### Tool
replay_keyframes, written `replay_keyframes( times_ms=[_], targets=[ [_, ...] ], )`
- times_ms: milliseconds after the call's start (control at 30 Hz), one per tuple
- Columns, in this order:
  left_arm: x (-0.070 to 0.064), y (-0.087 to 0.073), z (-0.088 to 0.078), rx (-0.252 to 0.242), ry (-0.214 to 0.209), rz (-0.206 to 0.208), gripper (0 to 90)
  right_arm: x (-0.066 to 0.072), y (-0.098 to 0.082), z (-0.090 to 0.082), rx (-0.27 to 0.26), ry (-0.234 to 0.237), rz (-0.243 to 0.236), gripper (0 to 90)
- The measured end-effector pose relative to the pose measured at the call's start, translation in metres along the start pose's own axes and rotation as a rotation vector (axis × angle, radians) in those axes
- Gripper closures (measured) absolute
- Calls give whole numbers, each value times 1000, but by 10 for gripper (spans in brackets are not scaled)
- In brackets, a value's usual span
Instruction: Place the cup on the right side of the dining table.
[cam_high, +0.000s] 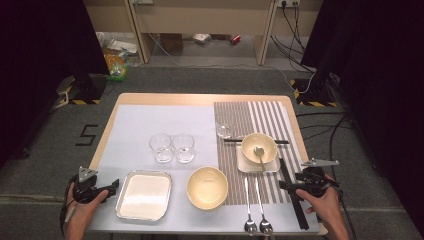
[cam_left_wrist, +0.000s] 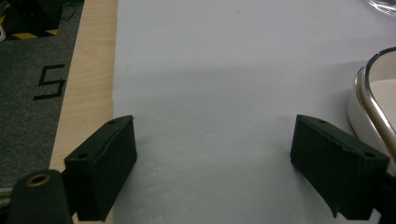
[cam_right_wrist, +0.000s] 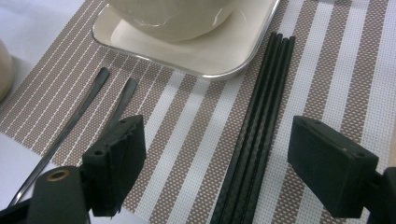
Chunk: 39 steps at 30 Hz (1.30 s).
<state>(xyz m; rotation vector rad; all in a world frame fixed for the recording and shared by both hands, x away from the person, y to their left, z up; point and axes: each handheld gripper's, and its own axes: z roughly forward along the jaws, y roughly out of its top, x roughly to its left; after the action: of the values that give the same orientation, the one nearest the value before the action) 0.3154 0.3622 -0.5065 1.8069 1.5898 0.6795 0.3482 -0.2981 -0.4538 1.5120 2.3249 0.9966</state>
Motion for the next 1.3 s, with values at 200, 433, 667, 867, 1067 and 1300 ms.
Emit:
replay_keyframes(
  times_ms=[200, 433, 667, 867, 1067, 1300],
  targets=[
    [0, 0, 0, 3, -1, 0, 136, 3, -4, -1, -1, 1, -11, 197],
    [0, 0, 0, -1, -1, 0, 137, 6, -10, 0, 22, -2, -28, 196],
    [0, 0, 0, -4, 1, -1, 137, 10, -19, 0, 48, -13, -44, 194],
    [0, 0, 0, -4, 1, -1, 137, 12, -28, -4, 48, -31, -69, 188],
    [0, 0, 0, -3, 2, 0, 138, 17, -41, -6, 64, -58, -92, 183],
    [0, 0, 0, -4, 0, -1, 137, 27, -52, -3, 57, -103, -159, 161]
  ],
)
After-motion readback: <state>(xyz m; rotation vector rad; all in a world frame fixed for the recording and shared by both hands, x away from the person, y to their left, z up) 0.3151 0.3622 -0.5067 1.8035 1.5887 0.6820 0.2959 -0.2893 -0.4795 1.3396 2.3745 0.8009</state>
